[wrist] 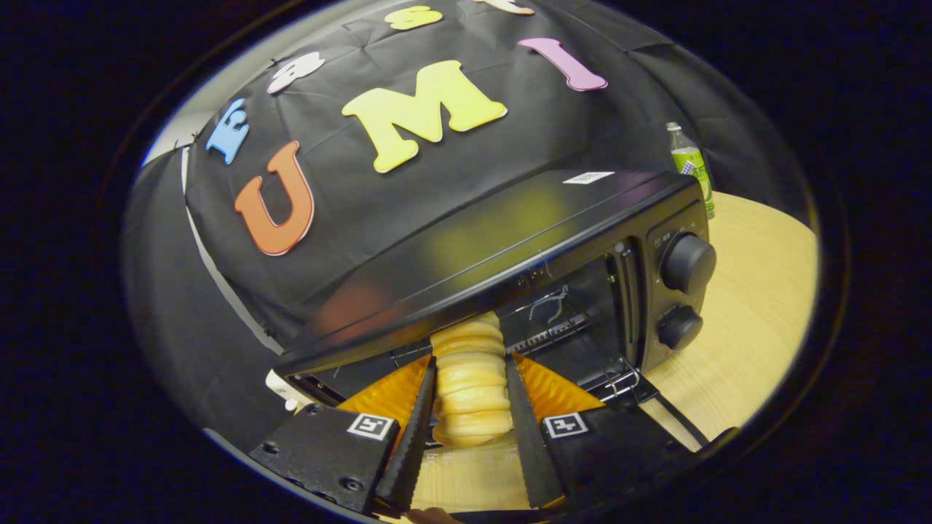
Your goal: Open the toaster oven, put the food inside, and close the toaster oven door.
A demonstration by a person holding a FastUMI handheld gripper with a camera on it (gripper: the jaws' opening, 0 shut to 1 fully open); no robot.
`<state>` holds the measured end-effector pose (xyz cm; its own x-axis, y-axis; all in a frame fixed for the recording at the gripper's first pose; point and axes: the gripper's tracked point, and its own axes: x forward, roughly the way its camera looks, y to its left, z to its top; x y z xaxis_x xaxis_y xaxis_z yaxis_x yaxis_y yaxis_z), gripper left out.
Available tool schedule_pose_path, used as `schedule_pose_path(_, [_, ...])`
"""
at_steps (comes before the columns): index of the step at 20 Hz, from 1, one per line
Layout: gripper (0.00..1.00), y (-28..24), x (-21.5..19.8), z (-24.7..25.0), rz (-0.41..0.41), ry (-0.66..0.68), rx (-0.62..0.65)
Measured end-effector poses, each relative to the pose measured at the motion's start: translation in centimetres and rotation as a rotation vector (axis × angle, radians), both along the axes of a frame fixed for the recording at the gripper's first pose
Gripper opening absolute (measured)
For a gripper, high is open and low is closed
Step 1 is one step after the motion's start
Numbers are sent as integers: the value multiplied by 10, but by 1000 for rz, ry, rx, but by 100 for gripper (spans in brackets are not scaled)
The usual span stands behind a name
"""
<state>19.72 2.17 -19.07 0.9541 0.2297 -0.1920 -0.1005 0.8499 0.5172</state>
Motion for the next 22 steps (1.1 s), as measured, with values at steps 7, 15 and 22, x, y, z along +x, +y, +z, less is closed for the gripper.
schedule_pose_path(7, [64, 2, 10, -21, 7, 57, 90])
schedule_pose_path(15, [80, -8, -3, -13, -8, 51, 47])
schedule_pose_path(22, [90, -9, -68, -4, 7, 30, 31])
